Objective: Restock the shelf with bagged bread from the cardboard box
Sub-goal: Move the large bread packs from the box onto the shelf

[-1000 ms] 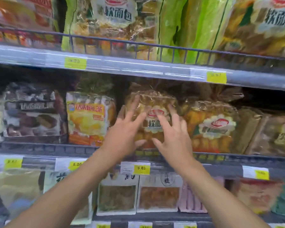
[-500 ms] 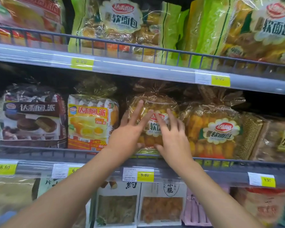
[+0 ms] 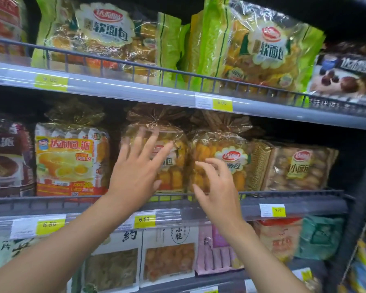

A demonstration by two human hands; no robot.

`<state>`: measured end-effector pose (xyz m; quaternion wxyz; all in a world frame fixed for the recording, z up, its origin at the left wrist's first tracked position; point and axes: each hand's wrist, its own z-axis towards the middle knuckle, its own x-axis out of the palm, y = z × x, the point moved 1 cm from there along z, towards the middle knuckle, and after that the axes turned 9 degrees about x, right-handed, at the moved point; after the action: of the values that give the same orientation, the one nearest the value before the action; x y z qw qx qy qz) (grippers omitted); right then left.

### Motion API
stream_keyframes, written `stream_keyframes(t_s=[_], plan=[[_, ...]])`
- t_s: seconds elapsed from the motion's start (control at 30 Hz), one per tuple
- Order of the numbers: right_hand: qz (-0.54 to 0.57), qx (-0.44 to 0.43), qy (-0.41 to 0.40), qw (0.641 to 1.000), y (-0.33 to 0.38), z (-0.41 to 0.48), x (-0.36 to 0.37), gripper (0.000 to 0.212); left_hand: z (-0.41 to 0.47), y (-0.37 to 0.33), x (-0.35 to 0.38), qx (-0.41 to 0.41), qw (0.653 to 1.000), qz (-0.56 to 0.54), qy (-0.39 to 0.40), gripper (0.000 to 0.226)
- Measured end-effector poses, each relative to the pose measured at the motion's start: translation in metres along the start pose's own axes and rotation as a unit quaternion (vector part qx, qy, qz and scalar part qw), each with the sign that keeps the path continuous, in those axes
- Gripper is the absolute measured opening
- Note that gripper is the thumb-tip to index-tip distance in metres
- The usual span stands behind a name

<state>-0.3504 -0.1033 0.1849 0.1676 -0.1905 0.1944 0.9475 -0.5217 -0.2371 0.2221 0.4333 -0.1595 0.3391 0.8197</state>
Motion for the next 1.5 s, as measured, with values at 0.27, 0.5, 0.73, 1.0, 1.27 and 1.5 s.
stream_keyframes(t_s=[0.27, 0.5, 0.73, 1.0, 1.27, 1.5], plan=[[-0.122, 0.177, 0.017, 0.976, -0.053, 0.010, -0.010, 0.119, 0.072, -0.084, -0.008, 0.135, 0.991, -0.017, 0.001, 0.106], [-0.113, 0.164, 0.056, 0.978, -0.065, 0.024, -0.001, 0.120, 0.094, -0.095, 0.015, 0.086, 0.995, -0.003, 0.045, 0.113], [-0.120, 0.162, 0.058, 0.978, -0.068, 0.038, 0.018, 0.123, 0.102, -0.093, 0.031, 0.063, 0.996, 0.010, 0.065, 0.108], [0.078, 0.174, -0.003, 0.982, -0.091, 0.038, -0.008, 0.084, 0.034, -0.040, 0.013, -0.051, 0.983, -0.098, -0.148, 0.084], [0.286, 0.372, 0.014, 0.883, -0.112, 0.068, -0.009, 0.091, -0.013, 0.011, 0.031, -0.394, 0.770, -0.482, -0.139, 0.054], [0.248, 0.355, 0.037, 0.901, -0.106, 0.056, -0.011, 0.080, 0.005, 0.025, 0.035, -0.490, 0.657, -0.570, -0.054, 0.077]])
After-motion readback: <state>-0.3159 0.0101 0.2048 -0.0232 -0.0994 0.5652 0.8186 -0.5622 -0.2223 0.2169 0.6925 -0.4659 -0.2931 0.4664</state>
